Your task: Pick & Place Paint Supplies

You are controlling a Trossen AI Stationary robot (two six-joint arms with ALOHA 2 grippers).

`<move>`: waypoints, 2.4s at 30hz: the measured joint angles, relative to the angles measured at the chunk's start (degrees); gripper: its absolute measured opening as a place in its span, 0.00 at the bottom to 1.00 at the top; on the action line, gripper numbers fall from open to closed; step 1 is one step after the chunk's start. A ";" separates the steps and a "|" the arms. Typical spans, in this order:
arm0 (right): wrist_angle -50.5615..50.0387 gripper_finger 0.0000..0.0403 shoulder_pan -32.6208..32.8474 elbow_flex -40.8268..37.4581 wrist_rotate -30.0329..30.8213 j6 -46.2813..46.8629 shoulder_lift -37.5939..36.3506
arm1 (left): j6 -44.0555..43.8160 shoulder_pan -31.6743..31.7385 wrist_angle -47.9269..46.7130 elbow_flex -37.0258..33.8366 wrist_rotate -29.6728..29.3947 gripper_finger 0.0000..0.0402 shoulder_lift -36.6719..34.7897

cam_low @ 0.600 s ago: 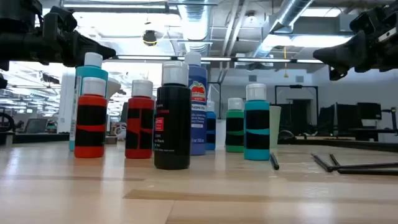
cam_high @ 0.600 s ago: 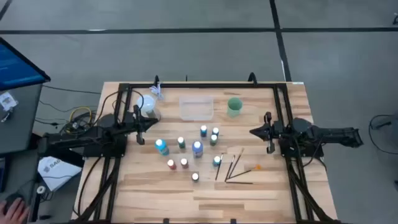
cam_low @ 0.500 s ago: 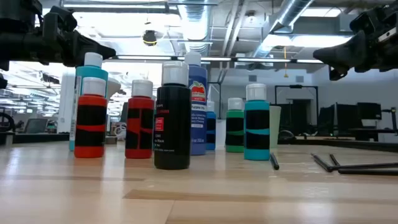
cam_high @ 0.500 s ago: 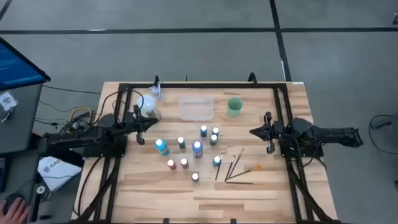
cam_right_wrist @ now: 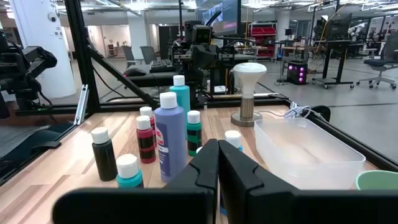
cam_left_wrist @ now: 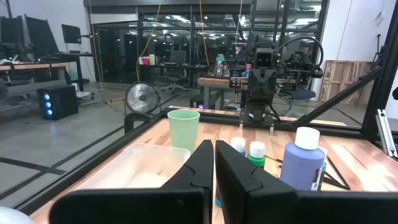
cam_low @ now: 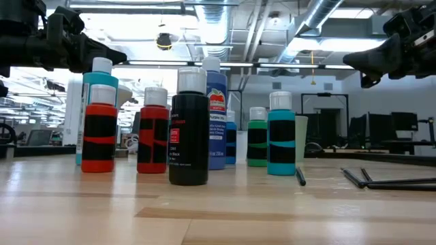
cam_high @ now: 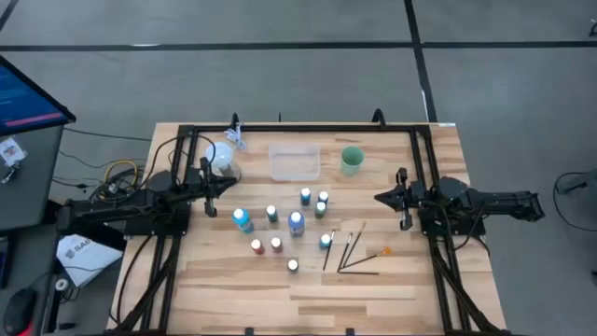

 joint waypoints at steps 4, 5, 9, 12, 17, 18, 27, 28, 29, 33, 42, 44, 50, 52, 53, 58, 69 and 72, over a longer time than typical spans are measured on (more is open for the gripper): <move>0.01 0.01 0.00 -0.01 -0.01 0.02 0.00 | 0.00 -0.01 0.00 0.00 0.00 0.00 0.00; 0.00 0.01 -0.02 0.00 0.00 0.00 0.00 | 0.00 -0.02 0.00 0.01 0.02 0.00 0.00; 0.00 0.01 0.00 0.00 -0.02 0.00 0.00 | 0.00 -0.01 0.00 0.00 0.02 0.00 0.00; 0.00 0.01 -0.02 -0.01 -0.02 0.00 0.00 | 0.00 -0.01 0.00 -0.01 0.01 0.00 0.00; 0.01 0.01 -0.02 -0.01 -0.01 0.00 0.00 | 0.00 -0.02 -0.02 -0.01 0.02 0.00 0.00; 0.02 0.01 0.00 -0.02 0.00 0.00 0.00 | 0.00 -0.01 -0.02 -0.01 0.02 0.00 0.00; 0.00 0.01 0.00 0.00 -0.01 0.02 0.00 | 0.00 0.00 -0.02 0.01 0.00 0.00 0.00; 0.02 0.01 -0.02 0.00 -0.02 0.02 0.00 | 0.00 0.00 -0.01 0.00 0.02 0.00 0.00; 0.01 0.01 -0.01 -0.02 0.00 0.01 0.00 | 0.00 -0.02 -0.02 0.01 0.00 0.00 0.00; 0.00 0.01 -0.01 -0.01 -0.01 -0.19 0.00 | 0.00 -0.02 0.00 0.00 0.02 0.00 0.00; 0.00 0.01 -0.13 -0.02 0.00 -19.90 0.00 | 0.00 -0.02 0.04 0.00 0.02 0.00 0.00; 0.00 0.01 -0.13 -0.01 -0.01 -19.96 0.00 | 0.00 -0.02 0.10 -0.01 0.00 0.00 0.00; 0.02 0.01 -0.14 -0.01 0.00 -21.05 0.00 | 0.00 -0.02 0.44 0.01 0.02 0.00 0.02; 0.03 0.01 -0.11 0.00 0.00 -21.05 0.00 | 0.00 0.00 0.92 -0.01 0.02 0.00 0.02; 0.15 0.01 -0.11 -0.01 0.00 -21.05 0.00 | 0.00 0.00 1.56 -0.01 0.02 0.00 0.02; 2.64 0.01 0.10 -0.11 0.04 -21.03 0.00 | -1.26 -0.02 6.30 -0.01 0.02 0.00 0.02; 5.93 0.01 0.68 -0.11 0.04 -16.04 0.00 | -6.43 -0.02 14.15 0.01 -0.94 0.00 0.02; 6.02 0.01 0.68 -0.09 0.04 -16.04 0.00 | -7.91 -0.02 18.26 -0.01 -0.94 0.00 0.01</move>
